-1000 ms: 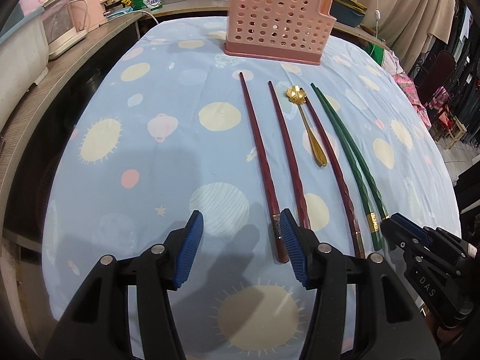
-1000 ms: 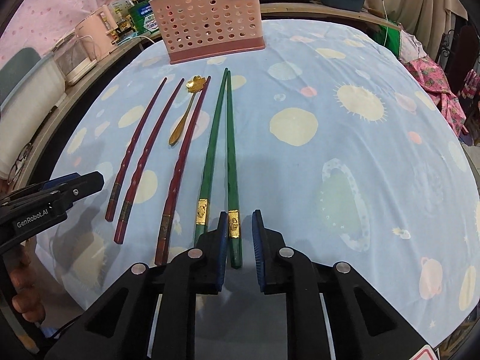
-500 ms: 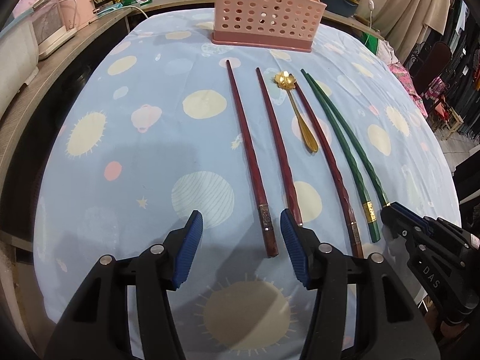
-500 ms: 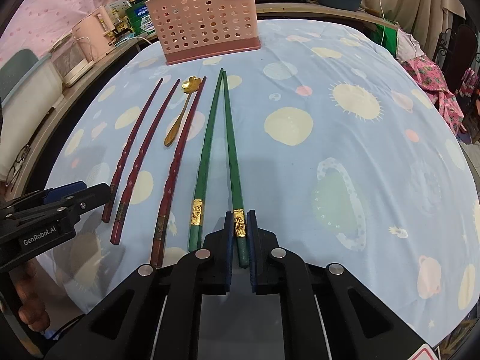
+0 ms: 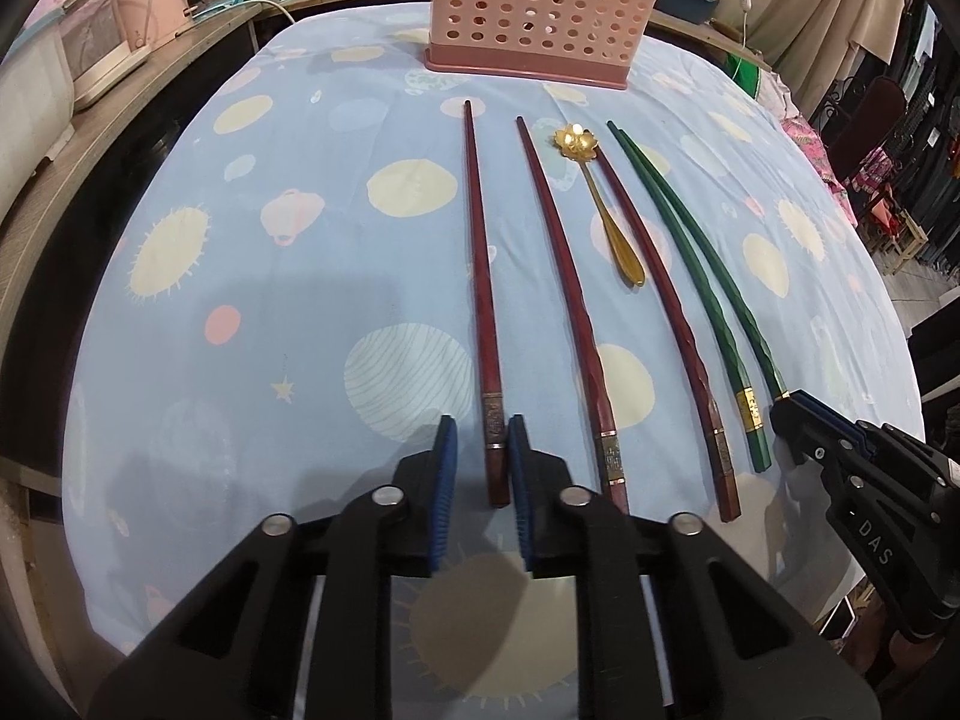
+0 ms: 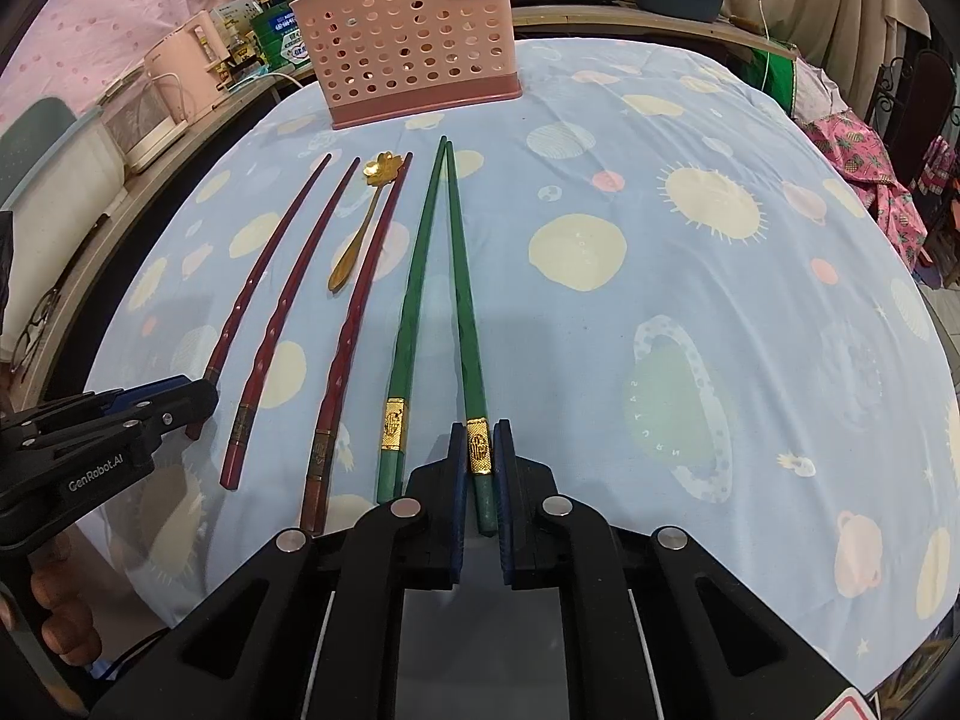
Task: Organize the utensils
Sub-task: 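Grasp a green chopstick with the right tool while the left tool grasps a dark red chopstick, then lift the green chopstick toward the caddy while the left tool lifts the dark red chopstick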
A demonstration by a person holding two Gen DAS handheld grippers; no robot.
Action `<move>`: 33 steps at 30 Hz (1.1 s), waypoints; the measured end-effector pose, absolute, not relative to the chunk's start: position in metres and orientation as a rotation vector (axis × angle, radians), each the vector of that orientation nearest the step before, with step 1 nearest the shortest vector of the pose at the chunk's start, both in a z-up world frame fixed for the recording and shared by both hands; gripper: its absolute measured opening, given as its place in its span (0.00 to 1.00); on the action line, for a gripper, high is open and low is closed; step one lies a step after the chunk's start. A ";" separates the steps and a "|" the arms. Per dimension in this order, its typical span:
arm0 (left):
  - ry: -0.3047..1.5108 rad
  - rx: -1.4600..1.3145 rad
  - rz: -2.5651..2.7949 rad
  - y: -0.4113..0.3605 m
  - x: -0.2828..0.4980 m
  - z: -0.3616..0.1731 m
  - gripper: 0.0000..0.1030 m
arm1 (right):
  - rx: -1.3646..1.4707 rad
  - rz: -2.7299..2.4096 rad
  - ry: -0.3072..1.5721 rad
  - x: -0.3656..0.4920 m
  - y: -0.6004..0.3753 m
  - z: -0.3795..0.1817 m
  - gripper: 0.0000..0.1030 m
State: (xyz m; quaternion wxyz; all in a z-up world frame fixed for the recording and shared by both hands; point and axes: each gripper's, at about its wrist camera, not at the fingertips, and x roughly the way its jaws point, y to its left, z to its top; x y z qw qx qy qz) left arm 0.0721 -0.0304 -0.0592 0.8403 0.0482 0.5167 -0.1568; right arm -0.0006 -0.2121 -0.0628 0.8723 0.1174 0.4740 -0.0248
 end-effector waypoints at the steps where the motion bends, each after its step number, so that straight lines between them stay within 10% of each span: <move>1: 1.094 0.100 -0.335 -0.031 0.072 -0.059 0.07 | 0.245 -0.052 0.990 -0.001 -0.212 -0.063 0.08; 33: 0.907 -0.018 -0.317 -0.001 0.083 0.029 0.07 | 0.314 -0.072 0.788 0.001 -0.239 0.015 0.07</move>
